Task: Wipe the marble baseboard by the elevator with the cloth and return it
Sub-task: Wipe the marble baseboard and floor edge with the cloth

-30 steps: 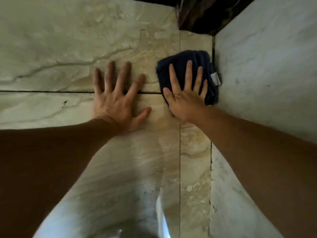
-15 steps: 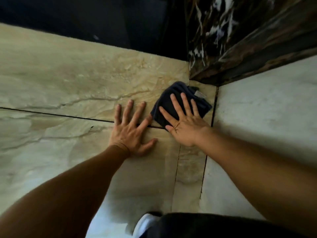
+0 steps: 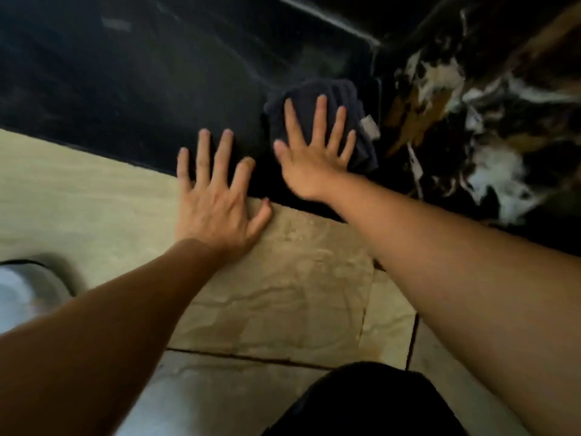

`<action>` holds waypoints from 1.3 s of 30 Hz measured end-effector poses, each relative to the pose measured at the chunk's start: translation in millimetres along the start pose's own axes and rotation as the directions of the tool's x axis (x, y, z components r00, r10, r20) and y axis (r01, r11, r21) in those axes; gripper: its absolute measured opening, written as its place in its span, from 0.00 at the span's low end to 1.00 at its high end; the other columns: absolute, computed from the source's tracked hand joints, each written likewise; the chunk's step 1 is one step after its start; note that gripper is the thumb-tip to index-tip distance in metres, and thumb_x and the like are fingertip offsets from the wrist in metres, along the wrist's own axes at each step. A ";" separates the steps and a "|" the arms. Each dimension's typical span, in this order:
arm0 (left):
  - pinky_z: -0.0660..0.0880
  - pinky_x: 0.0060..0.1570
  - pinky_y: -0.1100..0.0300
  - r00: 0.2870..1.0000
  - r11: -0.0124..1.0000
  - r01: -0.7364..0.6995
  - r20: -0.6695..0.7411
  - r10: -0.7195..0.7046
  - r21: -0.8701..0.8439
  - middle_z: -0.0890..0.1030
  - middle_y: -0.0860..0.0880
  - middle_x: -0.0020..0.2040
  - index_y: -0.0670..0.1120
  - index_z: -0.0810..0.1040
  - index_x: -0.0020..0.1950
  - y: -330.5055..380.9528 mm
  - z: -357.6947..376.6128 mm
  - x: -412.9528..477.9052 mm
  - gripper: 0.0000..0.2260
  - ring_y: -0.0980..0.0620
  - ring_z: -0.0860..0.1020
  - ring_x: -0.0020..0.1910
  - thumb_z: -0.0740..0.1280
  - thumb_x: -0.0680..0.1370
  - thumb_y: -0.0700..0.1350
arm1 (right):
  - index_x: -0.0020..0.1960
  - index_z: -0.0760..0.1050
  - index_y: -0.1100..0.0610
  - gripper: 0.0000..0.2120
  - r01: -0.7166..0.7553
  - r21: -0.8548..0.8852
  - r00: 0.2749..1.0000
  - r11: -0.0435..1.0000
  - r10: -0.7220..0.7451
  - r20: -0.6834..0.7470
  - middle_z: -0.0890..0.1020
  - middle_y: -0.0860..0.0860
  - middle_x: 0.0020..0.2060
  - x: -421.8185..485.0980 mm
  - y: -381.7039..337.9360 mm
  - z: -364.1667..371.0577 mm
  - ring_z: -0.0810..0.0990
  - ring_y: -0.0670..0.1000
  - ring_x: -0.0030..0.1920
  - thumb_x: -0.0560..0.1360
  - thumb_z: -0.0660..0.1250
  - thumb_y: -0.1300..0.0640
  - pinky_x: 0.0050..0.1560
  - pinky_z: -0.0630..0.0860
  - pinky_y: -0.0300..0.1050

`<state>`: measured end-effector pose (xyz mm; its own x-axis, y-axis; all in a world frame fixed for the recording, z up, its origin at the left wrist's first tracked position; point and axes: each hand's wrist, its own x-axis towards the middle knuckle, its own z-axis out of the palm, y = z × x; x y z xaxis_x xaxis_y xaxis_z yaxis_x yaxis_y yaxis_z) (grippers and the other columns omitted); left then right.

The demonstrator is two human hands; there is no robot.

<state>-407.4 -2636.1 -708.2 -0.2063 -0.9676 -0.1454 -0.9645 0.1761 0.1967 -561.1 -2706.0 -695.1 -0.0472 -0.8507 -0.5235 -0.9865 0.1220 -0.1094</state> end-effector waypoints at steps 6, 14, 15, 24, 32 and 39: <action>0.47 0.75 0.35 0.992 1.000 0.018 0.127 -0.019 0.012 0.56 0.41 0.81 0.49 0.69 0.74 -2.3 -6.8 9.2 0.32 0.36 0.48 0.80 0.55 0.75 0.66 | 0.78 0.35 0.39 0.29 -0.081 0.036 0.996 0.996 0.083 -0.036 0.32 0.54 0.79 58.5 -7.2 -40.2 0.31 0.62 0.78 0.81 0.43 0.40 0.75 0.36 0.66; 0.50 0.74 0.33 0.996 1.000 0.002 0.091 -0.002 0.000 0.60 0.37 0.79 0.45 0.73 0.70 -0.1 -3.2 10.9 0.32 0.33 0.53 0.78 0.58 0.73 0.64 | 0.75 0.26 0.39 0.31 -0.091 -0.002 0.981 0.996 0.090 0.175 0.24 0.54 0.76 -58.5 21.7 18.4 0.22 0.63 0.74 0.81 0.43 0.38 0.71 0.28 0.66; 0.50 0.73 0.32 0.996 1.000 0.000 0.088 0.000 0.000 0.60 0.37 0.79 0.45 0.73 0.70 0.5 -3.7 10.2 0.32 0.33 0.53 0.78 0.59 0.73 0.64 | 0.75 0.26 0.40 0.31 -0.083 -0.013 0.985 0.996 0.084 0.151 0.25 0.54 0.76 -55.2 22.2 14.9 0.23 0.63 0.74 0.81 0.43 0.38 0.71 0.28 0.66; 0.47 0.75 0.35 1.000 1.000 0.012 0.008 -0.012 -0.022 0.58 0.40 0.80 0.47 0.69 0.71 -1.1 -1.7 4.6 0.30 0.35 0.50 0.79 0.57 0.75 0.64 | 0.78 0.35 0.38 0.28 -0.158 0.079 0.986 0.984 0.162 -0.048 0.32 0.52 0.79 46.0 21.1 -25.6 0.30 0.62 0.78 0.82 0.43 0.39 0.76 0.38 0.65; 0.47 0.76 0.38 1.000 0.996 0.027 -0.008 -0.028 -0.081 0.56 0.43 0.81 0.49 0.69 0.69 -2.9 -4.3 0.8 0.29 0.39 0.48 0.80 0.56 0.75 0.65 | 0.77 0.31 0.38 0.30 0.022 -0.054 0.999 0.998 -0.020 0.027 0.30 0.54 0.78 -83.0 32.3 41.7 0.28 0.63 0.77 0.81 0.42 0.38 0.75 0.33 0.66; 0.46 0.77 0.41 0.998 0.996 0.027 -0.051 -0.031 -0.084 0.55 0.46 0.82 0.49 0.65 0.75 -6.2 0.5 1.3 0.34 0.41 0.48 0.81 0.55 0.75 0.67 | 0.79 0.37 0.40 0.28 -0.082 0.062 0.985 0.995 0.091 -0.145 0.35 0.55 0.80 71.7 5.4 -33.8 0.33 0.63 0.79 0.82 0.42 0.39 0.75 0.36 0.66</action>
<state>-401.8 -2638.4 -710.1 -0.1676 -0.9806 -0.1019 -0.9525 0.1344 0.2731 -575.1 -2783.6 -704.7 -0.1586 -0.9013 -0.4031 -0.9677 0.2229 -0.1178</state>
